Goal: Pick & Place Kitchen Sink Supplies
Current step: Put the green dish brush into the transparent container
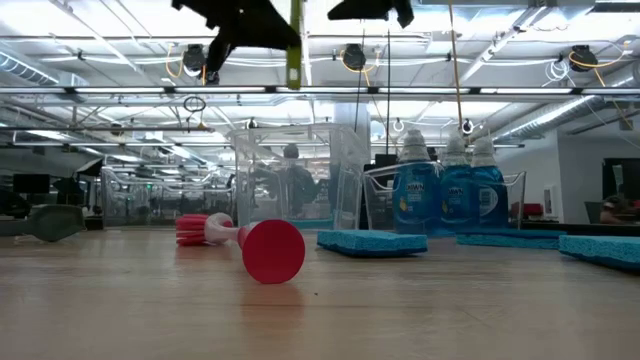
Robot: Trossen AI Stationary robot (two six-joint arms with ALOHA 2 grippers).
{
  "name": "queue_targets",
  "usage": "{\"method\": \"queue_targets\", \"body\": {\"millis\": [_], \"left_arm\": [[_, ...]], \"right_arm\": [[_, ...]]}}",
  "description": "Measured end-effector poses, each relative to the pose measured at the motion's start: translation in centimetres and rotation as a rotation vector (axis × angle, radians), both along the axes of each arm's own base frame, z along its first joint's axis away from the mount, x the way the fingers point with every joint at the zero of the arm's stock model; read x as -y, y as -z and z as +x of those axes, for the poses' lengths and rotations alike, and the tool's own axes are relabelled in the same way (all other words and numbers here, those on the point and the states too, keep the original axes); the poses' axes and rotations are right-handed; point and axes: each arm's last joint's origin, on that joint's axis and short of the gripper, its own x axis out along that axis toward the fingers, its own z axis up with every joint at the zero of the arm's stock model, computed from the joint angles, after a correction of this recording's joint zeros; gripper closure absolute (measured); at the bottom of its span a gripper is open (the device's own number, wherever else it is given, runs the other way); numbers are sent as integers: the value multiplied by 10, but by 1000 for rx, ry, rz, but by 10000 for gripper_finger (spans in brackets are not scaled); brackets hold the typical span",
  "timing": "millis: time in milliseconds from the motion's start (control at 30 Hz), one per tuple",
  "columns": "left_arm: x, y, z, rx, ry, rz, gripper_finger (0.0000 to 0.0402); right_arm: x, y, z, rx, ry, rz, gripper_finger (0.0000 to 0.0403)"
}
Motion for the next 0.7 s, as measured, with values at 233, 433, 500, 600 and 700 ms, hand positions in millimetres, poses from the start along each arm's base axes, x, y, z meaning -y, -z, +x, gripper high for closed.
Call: {"method": "queue_targets", "body": {"millis": [233, 433, 500, 600, 700], "left_arm": [[-11, -9, -9, 8, -31, -21, 384], [-26, -12, -12, 9, 3, -69, 384], [-32, -11, -12, 7, 15, -85, 384], [-41, -11, -12, 12, 10, -118, 384], [-50, -11, -13, 17, 8, -137, 384]], "right_arm": [[2, -11, -28, -90, 17, 22, 198], [5, -23, -61, -162, 21, 57, 220], [4, -27, -73, -186, 1, 53, 228], [1, -33, -87, -209, -92, 58, 239], [0, -34, -100, -204, -193, 84, 248]]}}
